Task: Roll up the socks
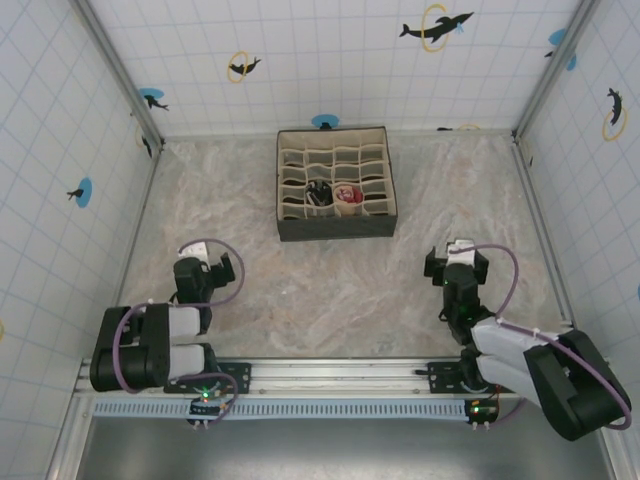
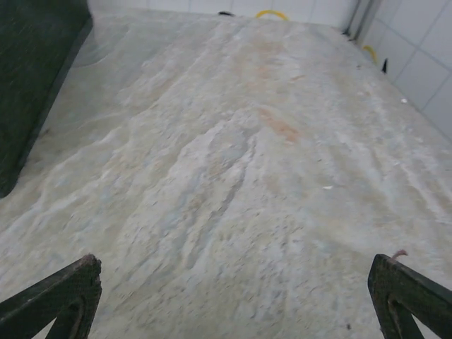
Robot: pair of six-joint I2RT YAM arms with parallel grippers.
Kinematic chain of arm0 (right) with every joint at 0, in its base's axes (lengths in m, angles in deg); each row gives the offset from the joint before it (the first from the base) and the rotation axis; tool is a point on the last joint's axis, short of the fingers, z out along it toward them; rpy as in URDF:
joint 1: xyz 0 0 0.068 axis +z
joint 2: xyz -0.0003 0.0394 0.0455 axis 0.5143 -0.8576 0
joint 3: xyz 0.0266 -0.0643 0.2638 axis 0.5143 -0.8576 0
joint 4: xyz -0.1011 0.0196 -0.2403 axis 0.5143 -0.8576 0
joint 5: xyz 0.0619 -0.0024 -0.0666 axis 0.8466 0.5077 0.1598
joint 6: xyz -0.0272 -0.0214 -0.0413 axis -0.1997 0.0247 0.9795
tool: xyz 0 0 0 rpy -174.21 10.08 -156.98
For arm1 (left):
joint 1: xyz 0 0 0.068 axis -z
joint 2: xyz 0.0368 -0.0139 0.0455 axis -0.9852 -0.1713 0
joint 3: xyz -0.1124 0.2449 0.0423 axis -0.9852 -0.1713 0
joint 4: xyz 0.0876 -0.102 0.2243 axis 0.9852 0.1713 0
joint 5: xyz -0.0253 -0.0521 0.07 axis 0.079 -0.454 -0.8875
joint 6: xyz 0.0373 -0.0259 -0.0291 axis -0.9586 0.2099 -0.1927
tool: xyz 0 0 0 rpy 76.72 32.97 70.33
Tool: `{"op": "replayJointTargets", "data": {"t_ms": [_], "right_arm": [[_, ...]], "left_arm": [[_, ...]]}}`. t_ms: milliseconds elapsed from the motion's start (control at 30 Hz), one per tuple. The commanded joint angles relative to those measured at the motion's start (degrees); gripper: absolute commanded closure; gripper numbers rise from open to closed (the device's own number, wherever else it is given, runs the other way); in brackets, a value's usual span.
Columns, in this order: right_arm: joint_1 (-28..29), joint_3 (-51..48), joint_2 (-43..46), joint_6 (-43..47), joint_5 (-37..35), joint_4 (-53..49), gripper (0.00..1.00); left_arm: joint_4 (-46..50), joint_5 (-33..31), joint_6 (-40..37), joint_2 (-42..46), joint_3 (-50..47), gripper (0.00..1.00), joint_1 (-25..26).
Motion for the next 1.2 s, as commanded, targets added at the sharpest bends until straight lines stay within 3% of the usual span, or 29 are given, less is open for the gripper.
{"op": "replayJointTargets", "data": {"t_ms": [0, 233, 400, 533, 633, 700, 900, 1167], "right_arm": [[-2.98, -3.34, -3.64, 3.27, 0.49, 12.25, 0.01], [-7.87, -11.33, -18.58, 8.06, 7.53, 41.97, 0.01], [-12.92, -10.57, -20.63, 3.47, 13.48, 40.82, 0.01], [-16.82, -9.92, -27.71, 1.88, 19.40, 48.20, 0.00], [-17.70, -2.32, -24.48, -0.66, 17.71, 28.95, 0.00], [-19.88, -3.20, -25.89, -2.96, 17.58, 32.11, 0.00], [-18.72, -3.15, -25.32, -3.59, 13.58, 30.66, 0.00], [-19.16, -2.69, -25.19, -3.66, 14.91, 29.56, 0.00]], "left_arm": [[-14.20, 1.19, -0.31, -3.15, -1.66, 0.03, -0.08], [-28.04, 0.05, -0.32, -8.55, -6.48, 0.03, -0.15], [-24.82, -0.87, -0.08, -11.18, -3.51, 0.02, -0.16], [-25.41, -1.04, -0.13, -11.45, -3.43, 0.02, -0.16], [-25.09, -1.11, -0.28, -11.35, -3.50, 0.02, -0.15], [-24.59, -1.10, -0.18, -11.07, -3.47, 0.02, -0.11], [-24.62, -1.08, -0.27, -11.10, -3.38, 0.02, -0.11], [-24.62, -1.14, -0.29, -11.09, -3.44, 0.03, -0.09]]}}
